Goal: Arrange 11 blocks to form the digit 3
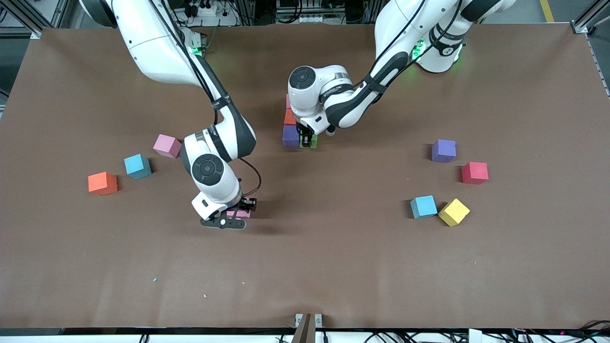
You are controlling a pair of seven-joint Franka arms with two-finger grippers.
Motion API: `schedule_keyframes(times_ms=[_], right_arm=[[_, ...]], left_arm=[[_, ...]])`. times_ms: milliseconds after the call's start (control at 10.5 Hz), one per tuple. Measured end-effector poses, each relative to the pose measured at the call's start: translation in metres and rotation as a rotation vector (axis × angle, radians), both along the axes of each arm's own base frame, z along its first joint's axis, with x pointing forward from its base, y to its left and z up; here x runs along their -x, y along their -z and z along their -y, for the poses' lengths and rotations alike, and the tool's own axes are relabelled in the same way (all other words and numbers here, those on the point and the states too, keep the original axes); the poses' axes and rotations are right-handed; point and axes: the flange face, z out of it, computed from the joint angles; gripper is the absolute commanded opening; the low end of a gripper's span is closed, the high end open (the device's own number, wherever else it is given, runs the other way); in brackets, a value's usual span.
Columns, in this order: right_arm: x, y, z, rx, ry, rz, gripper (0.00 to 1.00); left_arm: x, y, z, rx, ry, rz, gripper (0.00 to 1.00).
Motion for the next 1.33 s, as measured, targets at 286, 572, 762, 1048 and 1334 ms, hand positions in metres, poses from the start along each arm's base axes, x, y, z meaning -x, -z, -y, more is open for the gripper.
schedule_keyframes(times_ms=[286, 572, 762, 1048, 1334], right_arm=[[0.000, 0.000, 0.000, 0.000, 0.000, 0.000, 0.00], [0.000, 0.000, 0.000, 0.000, 0.000, 0.000, 0.00], [0.000, 0.000, -0.001, 0.000, -0.001, 0.000, 0.00], [0.003, 0.001, -0.004, 0.000, -0.005, -0.008, 0.00], [0.007, -0.003, -0.009, 0.001, -0.013, -0.023, 0.00]], left_arm=[[0.006, 0.002, 0.002, -0.013, 0.011, -0.005, 1.00], [0.007, 0.009, 0.003, -0.018, 0.011, -0.015, 1.00], [0.005, 0.008, 0.003, -0.024, 0.008, -0.014, 1.00], [0.000, 0.000, 0.004, -0.028, 0.003, -0.006, 1.00], [0.000, -0.010, 0.004, -0.038, 0.005, 0.004, 1.00]])
